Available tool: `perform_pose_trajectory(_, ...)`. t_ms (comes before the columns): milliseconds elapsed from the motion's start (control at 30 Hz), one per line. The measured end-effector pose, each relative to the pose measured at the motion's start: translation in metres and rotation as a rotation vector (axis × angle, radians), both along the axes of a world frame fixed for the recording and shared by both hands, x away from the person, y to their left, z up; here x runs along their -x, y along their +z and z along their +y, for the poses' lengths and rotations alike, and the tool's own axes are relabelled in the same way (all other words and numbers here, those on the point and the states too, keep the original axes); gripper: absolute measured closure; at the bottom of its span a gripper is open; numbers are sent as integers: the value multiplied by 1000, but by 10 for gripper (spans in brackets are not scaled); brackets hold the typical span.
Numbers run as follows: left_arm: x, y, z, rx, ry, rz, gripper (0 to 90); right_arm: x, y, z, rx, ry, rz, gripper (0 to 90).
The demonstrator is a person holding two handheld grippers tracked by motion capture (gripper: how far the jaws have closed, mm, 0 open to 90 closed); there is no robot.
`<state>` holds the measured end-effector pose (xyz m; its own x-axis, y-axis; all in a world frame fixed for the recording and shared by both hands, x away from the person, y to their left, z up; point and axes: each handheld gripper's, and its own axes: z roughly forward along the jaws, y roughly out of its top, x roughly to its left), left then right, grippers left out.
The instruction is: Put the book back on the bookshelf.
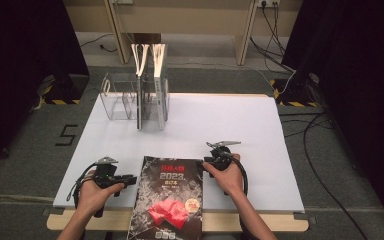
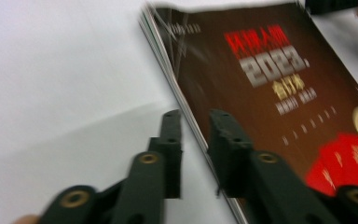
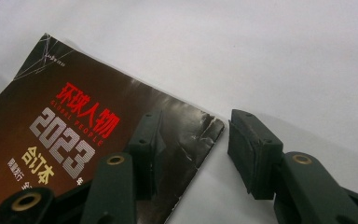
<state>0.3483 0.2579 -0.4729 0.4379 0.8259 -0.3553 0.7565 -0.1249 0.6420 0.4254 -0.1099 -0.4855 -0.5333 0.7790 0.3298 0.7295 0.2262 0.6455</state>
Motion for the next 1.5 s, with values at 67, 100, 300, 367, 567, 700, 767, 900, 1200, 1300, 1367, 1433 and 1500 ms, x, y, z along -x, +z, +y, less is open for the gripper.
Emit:
perform_pose_trajectory(67, 0, -1, -7, -20, -14, -49, 648, -1, 0, 0, 0, -1, 3, 551)
perform_pose_trajectory(100, 0, -1, -10, -26, -24, -59, 642, -2, 0, 1, -3, -3, 4, 550)
perform_pose_trajectory(300, 0, -1, -17, -35, -19, -91, 626, -5, -1, 3, -12, -15, 12, 547)
perform_pose_trajectory(367, 0, 1, -16, -36, -25, -94, 626, -5, -2, 3, -22, -18, 14, 547)
perform_pose_trajectory(567, -1, -5, -22, -45, -67, -53, 627, -8, 0, 5, -10, -14, 36, 550)
perform_pose_trajectory(700, 0, -10, -25, -52, -77, -18, 630, -8, 0, 7, -16, -22, 28, 552)
perform_pose_trajectory(767, 0, -10, -26, -67, -82, -16, 647, -7, -1, 6, -25, -35, 29, 554)
perform_pose_trajectory(900, 1, -10, -26, -61, -72, -20, 662, -7, 1, 6, -18, -33, 38, 576)
perform_pose_trajectory(1200, 2, -12, -25, -70, -51, -30, 708, -10, -1, 9, -13, -38, 21, 569)
perform_pose_trajectory(1300, 4, -12, -27, -88, -42, -45, 733, -8, -1, 8, -33, -51, 38, 575)
perform_pose_trajectory(1367, 5, -12, -28, -99, -43, -52, 738, -8, 0, 6, -36, -49, 54, 575)
perform_pose_trajectory(1433, 5, -12, -28, -104, -44, -54, 739, -8, 0, 5, -39, -50, 66, 573)
perform_pose_trajectory(1500, 5, -12, -28, -98, -40, -49, 739, -8, 1, 6, -48, -57, 81, 571)
